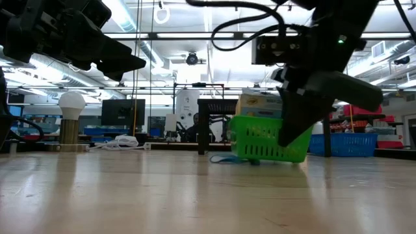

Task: Pick & Place Office Desk Supplies
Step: Put the green bin on the shelf

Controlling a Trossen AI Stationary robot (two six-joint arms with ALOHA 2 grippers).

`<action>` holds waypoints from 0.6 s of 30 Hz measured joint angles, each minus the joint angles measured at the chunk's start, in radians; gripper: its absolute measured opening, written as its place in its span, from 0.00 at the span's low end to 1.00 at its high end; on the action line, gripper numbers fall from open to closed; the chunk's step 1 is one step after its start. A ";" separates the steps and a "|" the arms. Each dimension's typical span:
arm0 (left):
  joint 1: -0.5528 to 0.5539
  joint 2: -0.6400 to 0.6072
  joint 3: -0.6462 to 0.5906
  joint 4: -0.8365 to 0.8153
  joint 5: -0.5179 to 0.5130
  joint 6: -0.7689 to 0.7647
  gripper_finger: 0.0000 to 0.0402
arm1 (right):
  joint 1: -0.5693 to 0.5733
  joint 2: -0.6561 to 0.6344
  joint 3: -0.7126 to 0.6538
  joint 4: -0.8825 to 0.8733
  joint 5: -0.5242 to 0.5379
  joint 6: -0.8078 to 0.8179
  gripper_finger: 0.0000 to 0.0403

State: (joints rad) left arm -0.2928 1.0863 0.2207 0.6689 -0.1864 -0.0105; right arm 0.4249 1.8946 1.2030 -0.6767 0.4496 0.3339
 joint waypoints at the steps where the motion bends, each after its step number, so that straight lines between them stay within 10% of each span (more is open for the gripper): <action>1: 0.000 0.000 0.000 0.000 0.000 0.000 0.53 | 0.007 0.000 0.000 -0.004 0.018 0.003 0.01; 18: 0.000 0.000 0.000 0.000 -0.024 0.003 0.53 | 0.046 -0.003 0.114 -0.254 0.092 0.051 0.00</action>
State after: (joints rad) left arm -0.2928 1.0863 0.2207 0.6686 -0.2100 -0.0071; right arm 0.4706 1.8912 1.3165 -0.9310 0.5419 0.3847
